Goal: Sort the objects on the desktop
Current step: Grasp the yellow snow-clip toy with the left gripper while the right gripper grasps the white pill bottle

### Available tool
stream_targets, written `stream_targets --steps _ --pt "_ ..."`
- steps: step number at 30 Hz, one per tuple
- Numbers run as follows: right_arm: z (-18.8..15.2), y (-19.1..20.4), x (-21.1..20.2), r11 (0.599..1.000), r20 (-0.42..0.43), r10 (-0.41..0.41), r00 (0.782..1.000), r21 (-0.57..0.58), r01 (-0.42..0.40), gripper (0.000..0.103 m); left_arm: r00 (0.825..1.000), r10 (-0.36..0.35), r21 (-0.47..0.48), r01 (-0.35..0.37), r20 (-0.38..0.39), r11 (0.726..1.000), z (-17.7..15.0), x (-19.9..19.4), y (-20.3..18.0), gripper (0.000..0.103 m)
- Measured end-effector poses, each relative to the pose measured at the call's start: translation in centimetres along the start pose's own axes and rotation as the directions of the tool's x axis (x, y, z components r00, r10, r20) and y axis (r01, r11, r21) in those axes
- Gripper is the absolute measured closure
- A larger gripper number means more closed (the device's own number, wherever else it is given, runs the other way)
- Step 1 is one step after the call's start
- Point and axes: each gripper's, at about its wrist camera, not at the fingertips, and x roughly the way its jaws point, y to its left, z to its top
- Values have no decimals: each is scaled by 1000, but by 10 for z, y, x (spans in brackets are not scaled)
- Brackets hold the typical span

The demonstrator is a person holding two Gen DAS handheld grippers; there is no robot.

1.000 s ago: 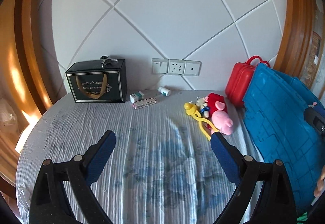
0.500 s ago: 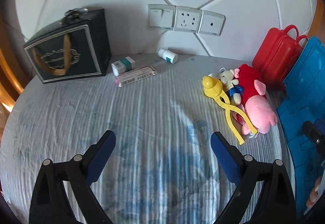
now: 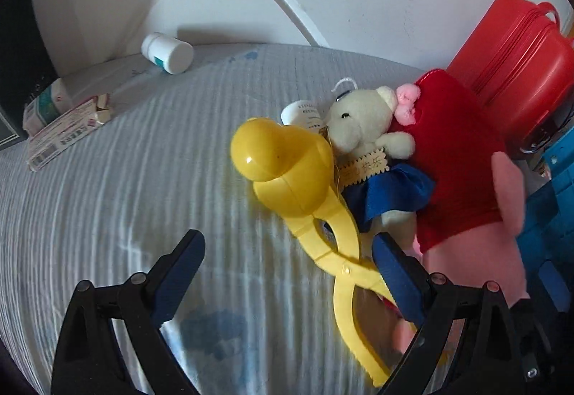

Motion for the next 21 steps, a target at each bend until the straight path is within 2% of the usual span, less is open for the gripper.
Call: stream_targets --steps 1,2,4,6,7,8,9,15,17,18,21 --pt "1 -1 3 1000 -2 -3 1000 0 3 0 1000 28 12 -28 -2 1000 0 6 -2 12" --pt "0 -3 7 1000 -5 3 1000 2 -3 0 997 74 51 -75 32 996 -1 6 -7 15" --pt "0 -5 13 1000 -11 8 1000 1 -8 0 992 116 114 -121 49 986 -4 8 -12 25" --pt "-1 -5 17 1000 -18 25 1000 5 -25 0 993 102 143 -110 63 984 -9 1 -9 44" --pt "-2 -5 19 999 -24 33 999 10 -33 0 993 104 153 -112 61 982 -12 -3 -5 50" --pt "-2 -4 20 999 -26 34 999 9 -34 0 993 106 161 -114 59 980 -14 -6 -1 61" --pt "-3 -2 19 1000 -27 29 999 3 -28 0 992 115 168 -123 58 978 -16 -10 4 67" --pt "0 14 -2 999 29 -4 1000 -48 5 0 967 240 167 -251 81 954 -28 -31 50 69" --pt "4 24 -9 997 39 23 999 -70 -20 7 963 255 144 -265 82 954 -30 -36 64 69" --pt "6 31 -10 995 41 40 998 -89 -37 14 965 250 132 -259 79 957 -33 -35 69 69" --pt "17 56 -3 989 27 99 995 -112 -95 19 959 272 105 -280 86 954 -33 -37 84 69"
